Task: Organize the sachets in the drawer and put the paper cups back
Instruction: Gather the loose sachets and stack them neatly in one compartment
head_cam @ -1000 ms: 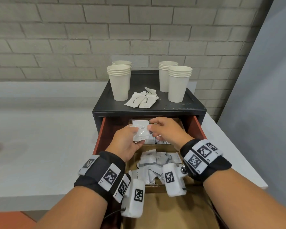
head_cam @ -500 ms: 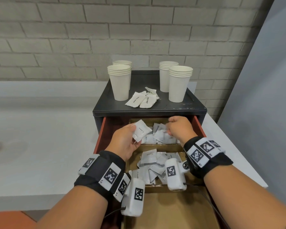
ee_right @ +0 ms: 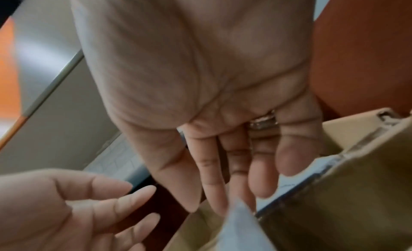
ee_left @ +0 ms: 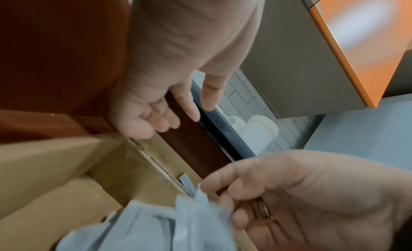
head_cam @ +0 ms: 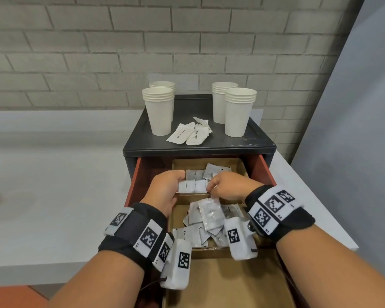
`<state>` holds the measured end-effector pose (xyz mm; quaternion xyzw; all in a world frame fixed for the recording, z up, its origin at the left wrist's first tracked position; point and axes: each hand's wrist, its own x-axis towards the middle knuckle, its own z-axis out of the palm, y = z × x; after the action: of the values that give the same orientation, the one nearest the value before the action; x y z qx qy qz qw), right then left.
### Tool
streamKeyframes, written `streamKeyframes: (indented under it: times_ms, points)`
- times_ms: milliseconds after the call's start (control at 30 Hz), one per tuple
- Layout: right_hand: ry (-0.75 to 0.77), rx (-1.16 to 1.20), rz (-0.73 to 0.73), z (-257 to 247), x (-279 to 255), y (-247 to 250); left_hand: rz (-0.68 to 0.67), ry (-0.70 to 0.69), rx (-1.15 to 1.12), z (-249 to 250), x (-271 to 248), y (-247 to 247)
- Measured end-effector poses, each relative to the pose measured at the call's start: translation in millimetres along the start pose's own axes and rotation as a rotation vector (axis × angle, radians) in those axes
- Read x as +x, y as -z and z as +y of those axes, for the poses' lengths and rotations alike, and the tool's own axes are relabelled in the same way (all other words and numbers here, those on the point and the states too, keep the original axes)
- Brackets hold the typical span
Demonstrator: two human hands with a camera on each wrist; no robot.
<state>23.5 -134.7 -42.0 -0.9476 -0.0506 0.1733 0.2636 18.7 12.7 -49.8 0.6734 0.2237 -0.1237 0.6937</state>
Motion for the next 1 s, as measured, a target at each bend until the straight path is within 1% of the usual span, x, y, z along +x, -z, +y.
streamKeyframes:
  times_ms: [67, 133, 200, 267, 333, 400, 467, 567, 733, 800, 900, 1000]
  points:
    - [-0.004, -0.091, -0.017, 1.5, -0.1, -3.9, 0.019, 0.043, 0.094, -0.2, 2.9, 1.5]
    - [-0.003, -0.106, -0.026, -0.4, 0.8, -6.9, 0.008, 0.077, 0.223, -0.8, 3.7, 2.2]
    - [0.001, -0.079, -0.012, -3.2, 1.1, -7.3, -0.022, 0.112, 0.303, -3.5, 3.5, 0.7]
    - [0.011, -0.024, 0.044, -4.3, 1.6, -5.7, -0.039, 0.167, 0.346, -3.9, -0.2, -2.8]
    - [0.019, 0.016, 0.074, -4.0, 1.3, -4.3, -0.073, 0.193, 0.391, -6.5, 1.1, -5.6]
    - [0.030, -0.008, 0.058, -2.5, 1.8, -4.5, -0.109, 0.218, 0.345, -8.1, 2.9, -6.0]
    - [0.038, -0.054, 0.035, -1.9, 2.3, -5.6, -0.115, 0.224, 0.305, -13.0, 11.6, -5.8]
    - [0.049, -0.062, 0.023, -1.7, 5.8, -7.3, -0.124, 0.242, 0.306, -16.2, 14.2, -6.2]
    - [0.082, -0.055, 0.056, -5.7, 8.7, -4.1, -0.167, 0.239, 0.278, -19.2, 15.6, -6.5]
    - [0.117, 0.020, 0.136, -9.3, 9.4, -0.1, -0.151, 0.211, 0.242, -23.4, 25.5, -6.6]
    - [0.178, 0.133, 0.359, -18.4, 13.3, 12.3, -0.123, 0.191, 0.169, -20.3, 21.1, -5.9]
    - [0.222, 0.122, 0.566, -30.3, 26.8, 28.6, -0.106, 0.155, 0.047, -12.6, 12.9, -4.4]
